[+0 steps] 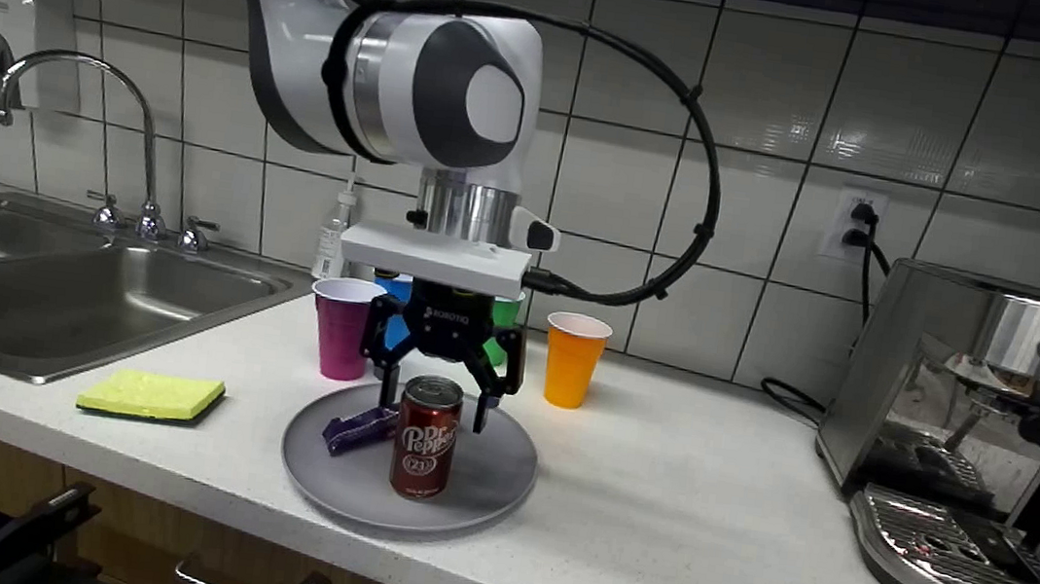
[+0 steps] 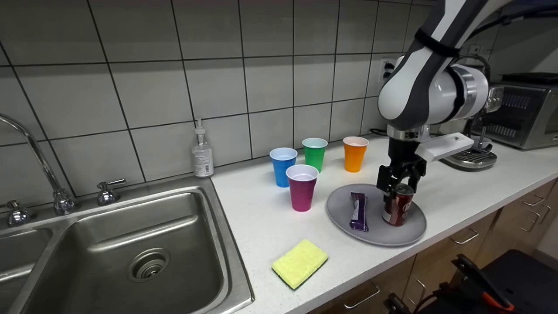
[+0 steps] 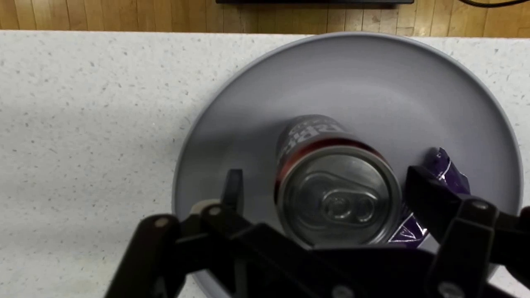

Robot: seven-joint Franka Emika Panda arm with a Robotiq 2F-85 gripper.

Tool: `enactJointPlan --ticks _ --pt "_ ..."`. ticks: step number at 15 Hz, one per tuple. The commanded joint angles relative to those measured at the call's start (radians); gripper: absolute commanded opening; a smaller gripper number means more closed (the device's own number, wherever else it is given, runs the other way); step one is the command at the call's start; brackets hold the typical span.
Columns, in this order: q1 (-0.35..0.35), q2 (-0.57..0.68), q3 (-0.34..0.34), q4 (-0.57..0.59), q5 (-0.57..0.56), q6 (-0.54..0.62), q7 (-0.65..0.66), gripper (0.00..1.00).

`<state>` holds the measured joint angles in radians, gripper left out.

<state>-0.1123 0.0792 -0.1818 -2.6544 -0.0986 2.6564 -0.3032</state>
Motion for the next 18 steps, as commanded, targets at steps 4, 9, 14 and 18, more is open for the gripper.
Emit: enactJointPlan --ticks 4,9,14,18 --pt "-0.024 0.019 0.013 0.003 -0.014 0.026 -0.020 0.56" --pt "-0.024 0.014 0.013 -0.001 -0.012 0.024 -0.023 0.38" --pt "-0.032 -0.036 0.011 0.015 0.012 -0.026 -0.031 0.38" --pt "-0.055 -0.052 -0.003 0.066 0.019 -0.043 -0.029 0.38"
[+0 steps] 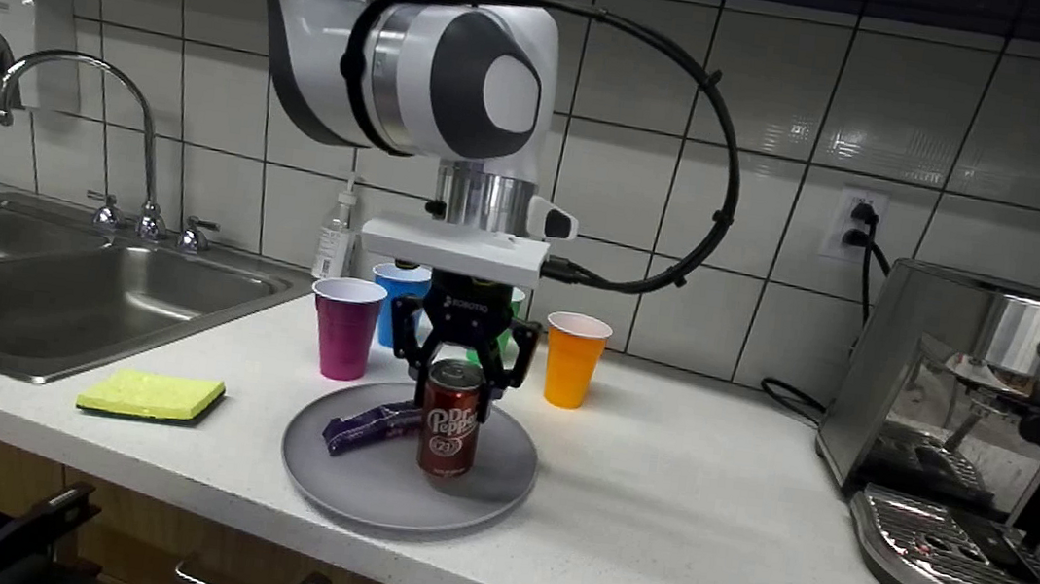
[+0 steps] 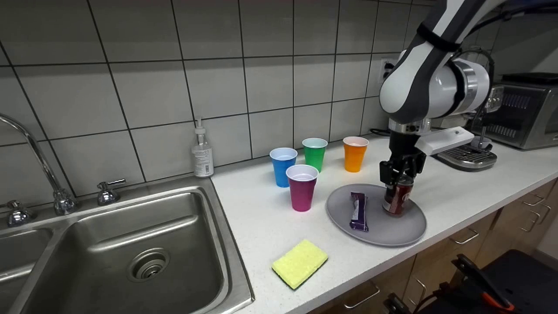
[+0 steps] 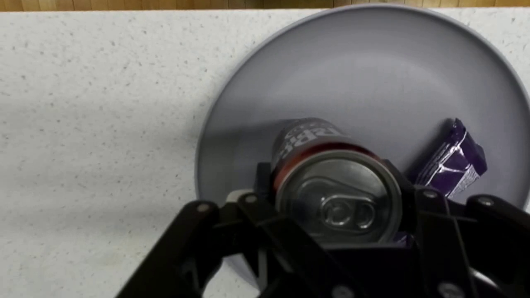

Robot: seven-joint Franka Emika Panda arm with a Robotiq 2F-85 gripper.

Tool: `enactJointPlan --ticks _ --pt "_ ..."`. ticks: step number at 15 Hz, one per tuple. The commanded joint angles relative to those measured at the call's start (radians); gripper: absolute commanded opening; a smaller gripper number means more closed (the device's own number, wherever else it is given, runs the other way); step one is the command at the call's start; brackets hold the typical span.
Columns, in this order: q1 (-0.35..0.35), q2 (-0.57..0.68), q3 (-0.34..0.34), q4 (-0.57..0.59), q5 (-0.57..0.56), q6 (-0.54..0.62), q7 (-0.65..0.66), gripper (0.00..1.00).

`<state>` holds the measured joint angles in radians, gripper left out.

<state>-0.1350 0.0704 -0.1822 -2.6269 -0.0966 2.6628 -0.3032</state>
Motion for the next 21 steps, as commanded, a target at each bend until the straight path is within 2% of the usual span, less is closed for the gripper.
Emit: enactJointPlan --ticks 1,12,21 --pt "-0.040 -0.044 -0.007 0.056 0.020 -0.054 -0.028 0.38" --pt "-0.119 0.059 -0.074 0.230 0.037 -0.061 0.003 0.38" --pt "-0.175 0.187 -0.101 0.338 0.041 -0.151 0.033 0.38"
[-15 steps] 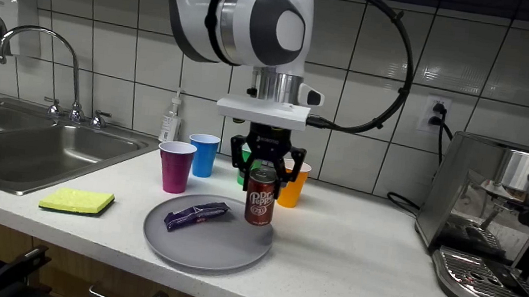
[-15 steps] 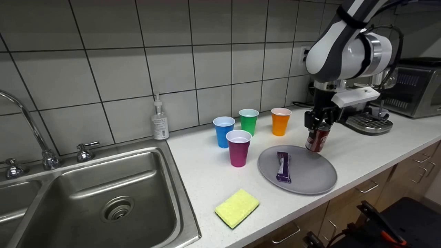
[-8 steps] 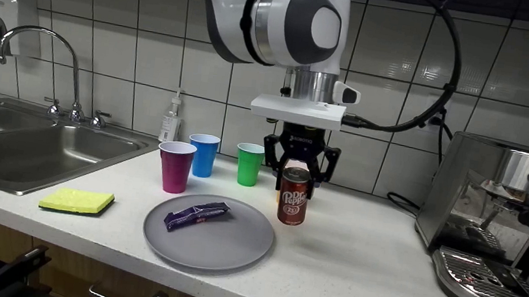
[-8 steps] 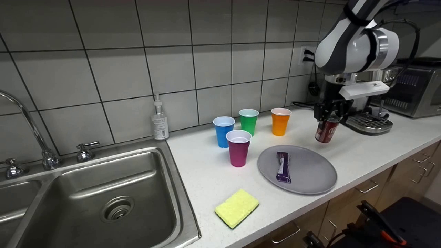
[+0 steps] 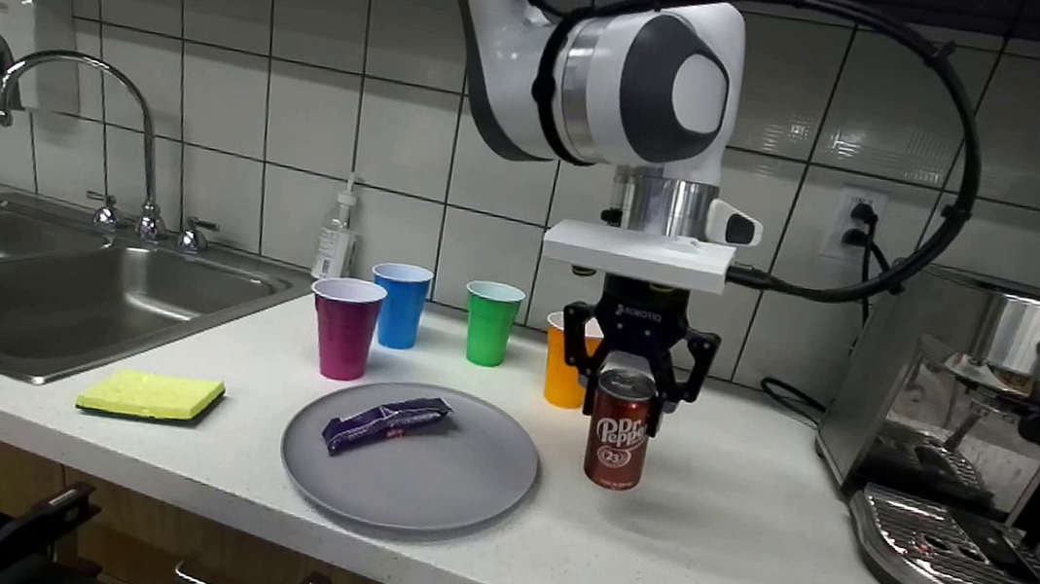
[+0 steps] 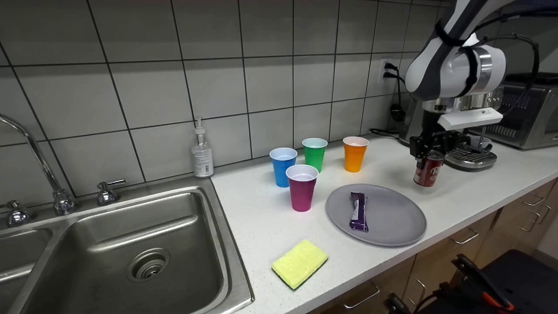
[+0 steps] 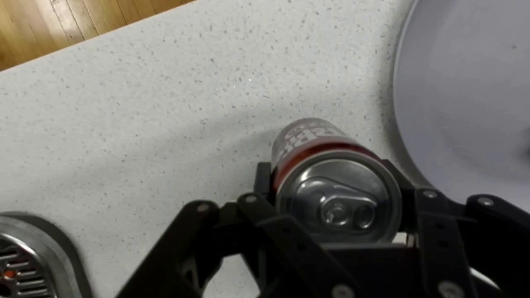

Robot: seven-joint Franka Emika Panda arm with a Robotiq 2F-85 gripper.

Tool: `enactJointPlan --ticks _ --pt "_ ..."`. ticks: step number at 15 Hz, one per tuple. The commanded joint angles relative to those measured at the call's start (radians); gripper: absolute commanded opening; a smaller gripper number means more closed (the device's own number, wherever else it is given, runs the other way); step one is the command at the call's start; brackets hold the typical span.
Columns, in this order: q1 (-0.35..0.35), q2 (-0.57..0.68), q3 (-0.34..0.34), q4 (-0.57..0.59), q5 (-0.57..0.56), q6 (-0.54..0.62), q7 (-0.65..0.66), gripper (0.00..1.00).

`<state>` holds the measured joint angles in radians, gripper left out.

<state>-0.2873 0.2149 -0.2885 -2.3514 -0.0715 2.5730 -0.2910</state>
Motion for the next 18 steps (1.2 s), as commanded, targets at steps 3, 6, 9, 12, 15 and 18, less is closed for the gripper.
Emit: enactJointPlan --ticks 3,6,9,12,15,18 --pt "-0.045 0.079 0.015 0.084 0.051 -0.076 0.013 0.38" --pt "-0.056 0.107 0.018 0.100 0.075 -0.081 0.013 0.38" --pt "-0.061 0.123 0.017 0.111 0.081 -0.084 0.018 0.38" --pt "-0.061 0.129 0.017 0.114 0.080 -0.086 0.021 0.38" --pt "-0.061 0.129 0.019 0.116 0.080 -0.106 0.016 0.69" --pt "-0.060 0.114 0.020 0.115 0.078 -0.124 0.011 0.99"
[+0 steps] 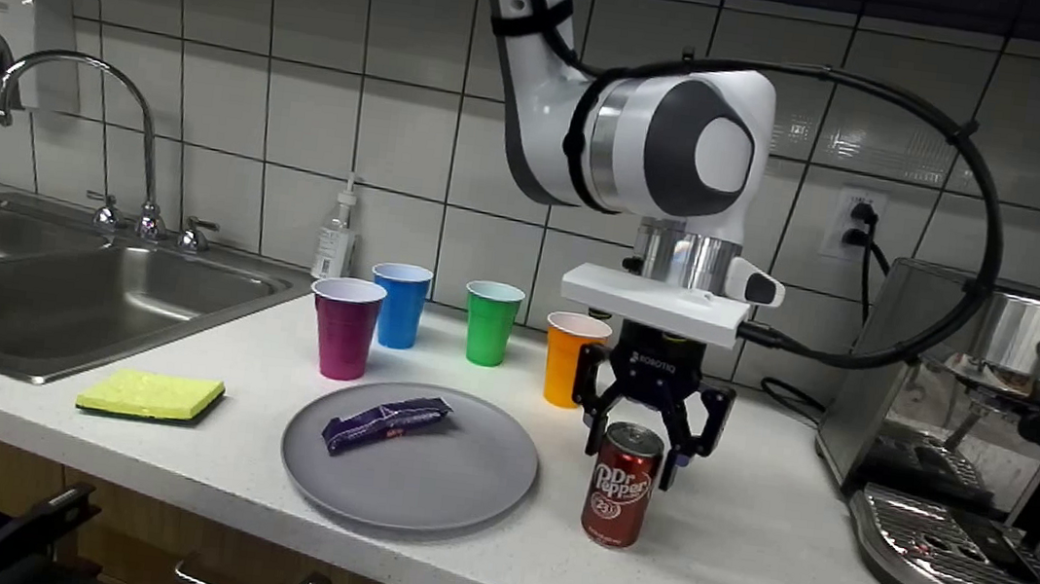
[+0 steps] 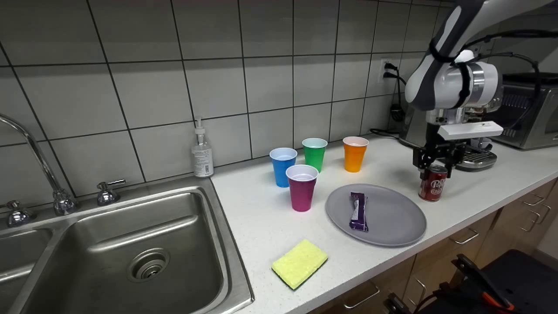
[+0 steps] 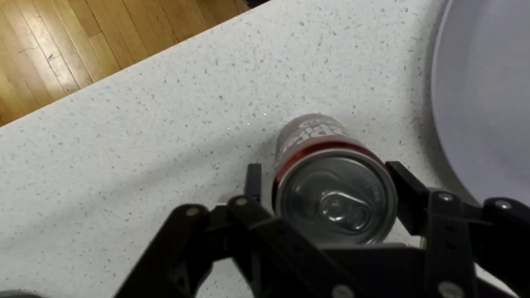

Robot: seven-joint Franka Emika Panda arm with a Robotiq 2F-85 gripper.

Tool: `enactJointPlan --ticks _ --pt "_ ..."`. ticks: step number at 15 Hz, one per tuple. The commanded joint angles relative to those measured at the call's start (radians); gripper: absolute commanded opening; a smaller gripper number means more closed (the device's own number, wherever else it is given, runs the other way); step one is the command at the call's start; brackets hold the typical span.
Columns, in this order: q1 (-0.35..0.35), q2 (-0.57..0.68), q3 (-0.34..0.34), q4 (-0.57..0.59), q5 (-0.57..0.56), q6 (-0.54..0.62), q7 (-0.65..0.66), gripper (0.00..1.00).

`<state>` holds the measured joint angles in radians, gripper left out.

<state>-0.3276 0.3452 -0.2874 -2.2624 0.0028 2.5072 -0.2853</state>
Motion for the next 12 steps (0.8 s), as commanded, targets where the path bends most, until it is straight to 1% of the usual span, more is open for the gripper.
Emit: enactJointPlan --ticks 1,4,7,12 --pt "-0.018 -0.027 0.020 0.026 0.004 -0.068 0.002 1.00" --pt "-0.011 -0.079 0.023 0.013 -0.001 -0.097 -0.006 1.00" --pt "-0.002 -0.160 0.031 -0.012 -0.007 -0.134 -0.034 1.00" --pt "0.034 -0.267 0.040 -0.035 -0.026 -0.195 -0.020 1.00"
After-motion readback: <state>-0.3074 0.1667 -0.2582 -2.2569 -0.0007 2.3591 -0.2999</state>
